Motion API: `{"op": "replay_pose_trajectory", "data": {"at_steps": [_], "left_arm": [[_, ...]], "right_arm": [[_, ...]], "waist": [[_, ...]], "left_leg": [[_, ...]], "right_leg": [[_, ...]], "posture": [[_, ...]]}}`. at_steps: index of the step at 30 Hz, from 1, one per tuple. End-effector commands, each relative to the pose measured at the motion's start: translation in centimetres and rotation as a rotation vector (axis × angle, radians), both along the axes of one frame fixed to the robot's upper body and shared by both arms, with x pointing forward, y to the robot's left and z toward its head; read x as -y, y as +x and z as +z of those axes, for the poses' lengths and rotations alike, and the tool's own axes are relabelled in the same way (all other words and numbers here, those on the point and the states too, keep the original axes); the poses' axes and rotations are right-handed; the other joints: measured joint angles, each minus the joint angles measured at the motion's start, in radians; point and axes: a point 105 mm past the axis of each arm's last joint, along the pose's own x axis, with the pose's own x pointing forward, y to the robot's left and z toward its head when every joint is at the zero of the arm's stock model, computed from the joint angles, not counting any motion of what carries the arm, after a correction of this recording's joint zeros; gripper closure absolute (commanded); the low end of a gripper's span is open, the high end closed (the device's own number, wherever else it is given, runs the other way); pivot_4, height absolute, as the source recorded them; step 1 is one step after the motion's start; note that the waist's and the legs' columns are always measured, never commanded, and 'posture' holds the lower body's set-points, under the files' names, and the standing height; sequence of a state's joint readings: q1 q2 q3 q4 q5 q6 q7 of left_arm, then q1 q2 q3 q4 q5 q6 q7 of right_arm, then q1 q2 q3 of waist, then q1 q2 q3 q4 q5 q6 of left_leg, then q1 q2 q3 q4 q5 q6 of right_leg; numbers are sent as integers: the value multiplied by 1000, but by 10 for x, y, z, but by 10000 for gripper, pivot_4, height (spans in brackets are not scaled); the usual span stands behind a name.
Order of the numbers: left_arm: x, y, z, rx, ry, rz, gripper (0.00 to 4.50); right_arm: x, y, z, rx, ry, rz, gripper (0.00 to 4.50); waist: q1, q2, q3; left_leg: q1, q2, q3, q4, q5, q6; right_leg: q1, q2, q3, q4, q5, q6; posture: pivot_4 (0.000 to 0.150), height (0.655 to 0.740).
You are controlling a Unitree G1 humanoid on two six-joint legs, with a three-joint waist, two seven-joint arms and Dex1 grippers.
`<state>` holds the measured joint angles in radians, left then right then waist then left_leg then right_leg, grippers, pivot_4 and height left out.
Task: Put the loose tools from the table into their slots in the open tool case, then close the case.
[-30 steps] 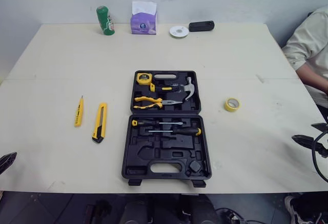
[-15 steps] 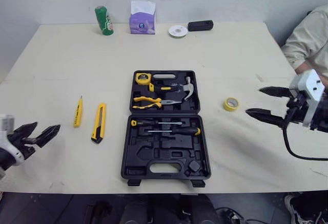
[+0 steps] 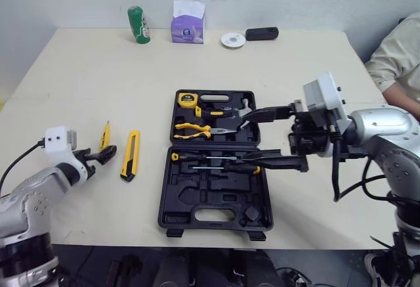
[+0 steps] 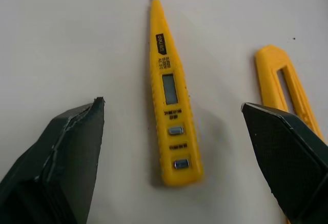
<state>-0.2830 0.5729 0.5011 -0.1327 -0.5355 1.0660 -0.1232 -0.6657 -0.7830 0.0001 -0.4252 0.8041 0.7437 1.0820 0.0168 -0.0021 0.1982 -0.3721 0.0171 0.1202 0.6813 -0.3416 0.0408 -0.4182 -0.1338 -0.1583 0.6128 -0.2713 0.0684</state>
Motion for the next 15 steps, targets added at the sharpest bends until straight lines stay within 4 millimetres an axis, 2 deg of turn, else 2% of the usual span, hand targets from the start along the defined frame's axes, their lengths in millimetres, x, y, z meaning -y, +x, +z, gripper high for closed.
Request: {"op": "replay_pose_trajectory", "data": {"at_steps": [1, 3, 5, 11, 15], "left_arm": [[9, 2, -7, -54, -2, 8, 0], [11, 3, -13, -90, 37, 8, 5286], [12, 2, -19, -123, 54, 3, 12450], [12, 3, -25, -139, 113, -15, 38387], [8, 4, -13, -85, 210, -37, 39406]], "right_arm": [[-5, -7, 10, 42, 23, 46, 517], [-7, -6, 9, 49, 24, 50, 0], [-8, -6, 9, 52, 28, 52, 0], [-8, -5, 9, 63, 36, 44, 0], [-8, -5, 7, 64, 28, 40, 0]], "waist": [[3, 0, 0], [6, 0, 0], [7, 0, 0], [10, 0, 0], [10, 0, 0]], "left_leg": [[0, 0, 0, 0, 0, 0], [0, 0, 0, 0, 0, 0], [1, 0, 0, 0, 0, 0], [1, -1, 0, 0, 0, 0], [1, -1, 0, 0, 0, 0]], "right_leg": [[0, 0, 0, 0, 0, 0], [0, 0, 0, 0, 0, 0], [1, 0, 0, 0, 0, 0], [1, -1, 0, 0, 0, 0], [2, -1, 0, 0, 0, 0]], "posture": [[1500, 7278], [1500, 7278], [1500, 7278], [1500, 7278], [1500, 7278]]}}
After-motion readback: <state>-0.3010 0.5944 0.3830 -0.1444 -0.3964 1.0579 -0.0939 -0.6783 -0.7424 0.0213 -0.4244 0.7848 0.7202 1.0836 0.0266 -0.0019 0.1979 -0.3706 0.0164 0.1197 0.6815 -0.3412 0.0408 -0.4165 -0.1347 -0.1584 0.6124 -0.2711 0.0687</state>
